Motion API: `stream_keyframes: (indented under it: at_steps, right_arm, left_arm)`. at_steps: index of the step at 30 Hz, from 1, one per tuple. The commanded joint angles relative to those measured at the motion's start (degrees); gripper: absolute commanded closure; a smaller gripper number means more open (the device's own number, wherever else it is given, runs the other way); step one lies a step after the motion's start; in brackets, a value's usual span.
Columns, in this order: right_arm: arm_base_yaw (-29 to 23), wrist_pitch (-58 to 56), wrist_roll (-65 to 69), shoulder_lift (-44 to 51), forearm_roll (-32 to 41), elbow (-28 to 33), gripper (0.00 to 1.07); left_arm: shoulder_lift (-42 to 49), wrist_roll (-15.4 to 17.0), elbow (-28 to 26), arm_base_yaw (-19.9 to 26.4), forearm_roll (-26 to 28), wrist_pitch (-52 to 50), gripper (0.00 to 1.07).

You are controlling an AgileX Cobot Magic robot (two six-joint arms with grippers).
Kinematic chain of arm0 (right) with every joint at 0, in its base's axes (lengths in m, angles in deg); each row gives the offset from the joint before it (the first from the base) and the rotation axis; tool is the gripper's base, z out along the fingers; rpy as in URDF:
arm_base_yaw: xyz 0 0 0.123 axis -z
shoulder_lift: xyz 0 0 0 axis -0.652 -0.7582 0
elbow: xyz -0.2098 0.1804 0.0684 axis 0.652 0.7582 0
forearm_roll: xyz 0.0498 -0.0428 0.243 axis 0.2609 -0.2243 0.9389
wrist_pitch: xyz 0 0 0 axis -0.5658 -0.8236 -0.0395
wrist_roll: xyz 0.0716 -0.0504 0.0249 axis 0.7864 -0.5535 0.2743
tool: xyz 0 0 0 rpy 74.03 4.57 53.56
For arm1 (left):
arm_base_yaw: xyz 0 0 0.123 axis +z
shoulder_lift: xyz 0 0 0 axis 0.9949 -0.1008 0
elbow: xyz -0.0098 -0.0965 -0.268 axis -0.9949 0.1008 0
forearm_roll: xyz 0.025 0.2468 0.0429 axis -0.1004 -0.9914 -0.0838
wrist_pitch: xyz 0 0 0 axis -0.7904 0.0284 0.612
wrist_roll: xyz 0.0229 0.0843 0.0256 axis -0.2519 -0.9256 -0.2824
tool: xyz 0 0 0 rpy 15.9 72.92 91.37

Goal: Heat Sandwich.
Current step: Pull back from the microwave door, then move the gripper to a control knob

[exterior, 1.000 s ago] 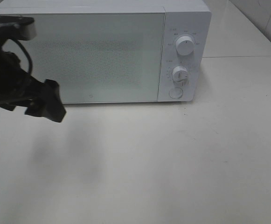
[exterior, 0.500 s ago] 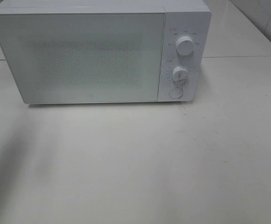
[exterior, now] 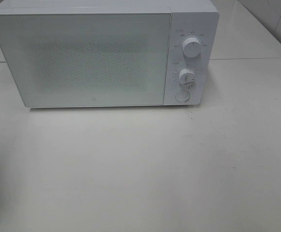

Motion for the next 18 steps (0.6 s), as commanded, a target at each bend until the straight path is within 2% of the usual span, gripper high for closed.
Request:
stream_keyframes:
  at_steps: [1, 12, 18]
  right_arm:
    - [0.46, 0.34, 0.0, 1.6, 0.0, 0.06, 0.31]
    - [0.46, 0.34, 0.0, 1.6, 0.0, 0.06, 0.31]
    - [0.46, 0.34, 0.0, 1.6, 0.0, 0.06, 0.31]
  left_arm:
    - [3.44, 0.11, 1.78, 0.17, -0.17, 0.0, 0.05]
    - [22.52, -1.03, 10.83, 0.17, 0.11, -0.46, 0.05]
    - [31.91, -1.38, 13.75, 0.17, 1.32, -0.11, 0.05]
